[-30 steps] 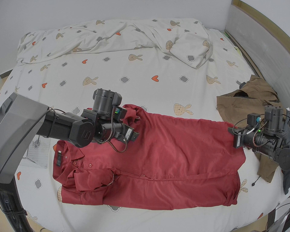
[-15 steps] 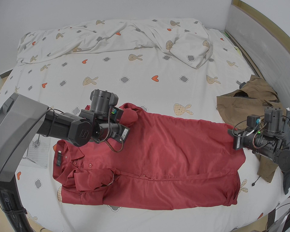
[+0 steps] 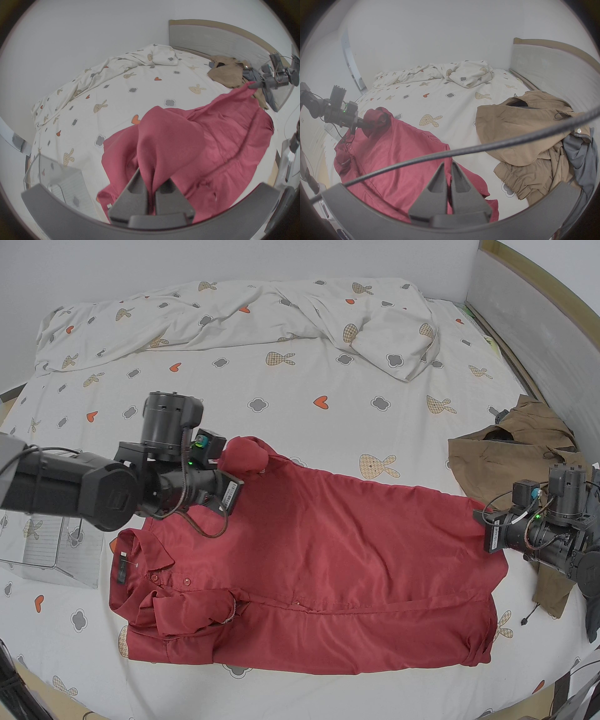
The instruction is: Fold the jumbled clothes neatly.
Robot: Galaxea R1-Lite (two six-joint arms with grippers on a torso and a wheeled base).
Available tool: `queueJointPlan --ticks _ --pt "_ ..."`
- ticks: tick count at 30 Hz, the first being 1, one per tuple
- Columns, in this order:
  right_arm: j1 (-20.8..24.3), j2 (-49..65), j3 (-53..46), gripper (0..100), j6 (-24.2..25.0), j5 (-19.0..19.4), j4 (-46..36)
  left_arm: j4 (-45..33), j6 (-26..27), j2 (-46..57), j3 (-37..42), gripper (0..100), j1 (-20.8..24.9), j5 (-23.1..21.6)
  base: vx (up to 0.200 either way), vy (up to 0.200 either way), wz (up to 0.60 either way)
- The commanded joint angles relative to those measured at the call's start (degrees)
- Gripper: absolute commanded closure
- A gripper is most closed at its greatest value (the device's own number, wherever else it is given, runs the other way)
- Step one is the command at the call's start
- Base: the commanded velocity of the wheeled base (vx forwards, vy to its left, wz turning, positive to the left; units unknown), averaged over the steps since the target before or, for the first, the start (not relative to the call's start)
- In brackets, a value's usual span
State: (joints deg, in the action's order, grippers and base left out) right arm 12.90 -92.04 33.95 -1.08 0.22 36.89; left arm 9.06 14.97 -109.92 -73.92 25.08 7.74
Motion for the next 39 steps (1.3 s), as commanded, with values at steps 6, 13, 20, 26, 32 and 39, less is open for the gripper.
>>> queueJointPlan --ticks 6,13,20,26,32,39 --pt "-2.79 0.54 -2.93 100 0.12 0.22 0.03 -0.09 2.78 17.99 17.41 100 -3.98 -0.18 0.0 0.0 0.0" --pt "-2.0 3.45 -6.18 100 2.75 0.75 -0.06 0.0 2.87 23.97 27.43 100 -0.91 -0.8 0.0 0.0 0.0" --pt "-0.42 4.94 -10.75 100 2.84 0.75 -0.06 0.35 2.78 25.02 33.93 100 0.94 -1.06 0.0 0.0 0.0" --pt "3.1 6.35 -14.7 100 2.84 0.75 -0.06 0.35 2.78 25.64 36.92 100 0.94 -1.15 0.0 0.0 0.0" --pt "5.12 5.73 -15.23 100 2.93 0.4 -0.06 0.52 2.78 24.4 38.06 100 0.94 -1.15 0.0 0.0 0.0" --pt "5.3 5.55 -15.85 100 2.84 0.13 -0.41 0.52 2.78 22.56 37.89 100 0.85 -1.15 0.0 0.0 0.0"
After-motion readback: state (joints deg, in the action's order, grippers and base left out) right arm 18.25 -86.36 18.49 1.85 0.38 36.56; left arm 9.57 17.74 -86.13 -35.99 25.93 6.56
